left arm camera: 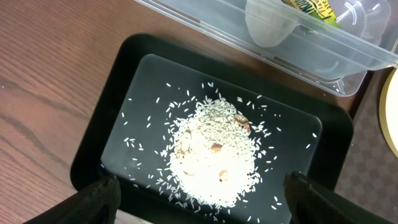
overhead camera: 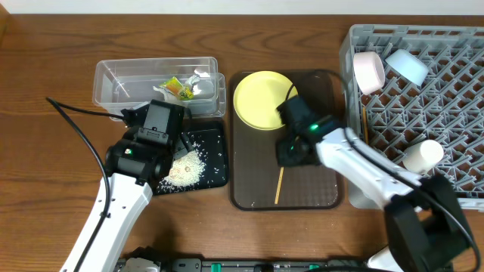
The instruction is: Sort waste into correct bins and load items into the dishwasher rack
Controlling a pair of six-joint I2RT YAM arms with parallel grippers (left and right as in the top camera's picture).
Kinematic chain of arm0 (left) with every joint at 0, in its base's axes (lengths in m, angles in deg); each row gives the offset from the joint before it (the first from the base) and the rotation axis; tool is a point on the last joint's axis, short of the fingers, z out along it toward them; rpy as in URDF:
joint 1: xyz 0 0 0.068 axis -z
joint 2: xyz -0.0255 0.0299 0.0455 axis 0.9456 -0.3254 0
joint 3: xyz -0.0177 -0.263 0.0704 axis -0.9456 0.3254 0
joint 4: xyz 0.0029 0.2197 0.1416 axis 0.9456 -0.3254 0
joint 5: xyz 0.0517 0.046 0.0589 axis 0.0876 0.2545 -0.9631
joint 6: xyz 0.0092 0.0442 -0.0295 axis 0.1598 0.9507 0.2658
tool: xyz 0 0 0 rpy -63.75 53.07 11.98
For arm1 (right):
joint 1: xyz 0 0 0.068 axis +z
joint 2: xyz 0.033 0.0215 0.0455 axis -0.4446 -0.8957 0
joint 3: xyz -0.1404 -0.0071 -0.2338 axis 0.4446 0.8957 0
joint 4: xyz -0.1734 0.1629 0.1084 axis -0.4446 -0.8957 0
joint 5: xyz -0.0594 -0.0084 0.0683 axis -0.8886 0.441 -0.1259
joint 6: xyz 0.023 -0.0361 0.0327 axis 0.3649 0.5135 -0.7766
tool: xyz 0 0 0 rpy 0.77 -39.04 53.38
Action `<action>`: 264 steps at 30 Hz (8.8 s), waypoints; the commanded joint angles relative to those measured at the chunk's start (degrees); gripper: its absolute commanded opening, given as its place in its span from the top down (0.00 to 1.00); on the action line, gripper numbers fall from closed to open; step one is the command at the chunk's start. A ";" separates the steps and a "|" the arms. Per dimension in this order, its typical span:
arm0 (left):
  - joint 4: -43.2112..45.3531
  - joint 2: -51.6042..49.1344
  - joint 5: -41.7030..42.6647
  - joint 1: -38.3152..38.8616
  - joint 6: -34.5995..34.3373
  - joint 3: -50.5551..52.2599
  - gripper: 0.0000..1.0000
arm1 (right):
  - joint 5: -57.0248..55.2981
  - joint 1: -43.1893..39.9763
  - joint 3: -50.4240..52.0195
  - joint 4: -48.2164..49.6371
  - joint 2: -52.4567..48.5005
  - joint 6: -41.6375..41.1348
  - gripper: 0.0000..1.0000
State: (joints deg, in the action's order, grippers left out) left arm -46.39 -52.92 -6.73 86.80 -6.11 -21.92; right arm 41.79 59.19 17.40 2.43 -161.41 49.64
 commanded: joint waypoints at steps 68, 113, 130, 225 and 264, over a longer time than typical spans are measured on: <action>-0.63 -0.15 -1.20 -0.13 -0.68 -0.46 0.14 | -6.97 -10.38 -10.08 10.14 -2.19 2.78 0.53; -0.87 -0.15 -1.18 -0.13 -0.70 -0.46 0.14 | -41.38 -34.29 -10.14 7.32 24.61 34.14 0.99; -0.81 -0.15 -1.18 -0.13 -0.70 -0.46 0.14 | -53.27 -33.27 -10.12 1.90 15.28 36.41 0.99; -1.92 41.90 13.70 -0.13 23.80 11.08 0.00 | 0.15 -29.77 60.74 38.03 98.38 34.75 0.01; 18.38 53.35 19.80 -10.82 33.05 31.74 0.00 | -0.07 -29.77 60.74 37.07 98.01 34.77 0.01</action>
State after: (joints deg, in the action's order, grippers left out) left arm -31.36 -3.61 10.14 77.80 23.47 4.26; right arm 41.70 29.31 78.10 39.74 -63.45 84.05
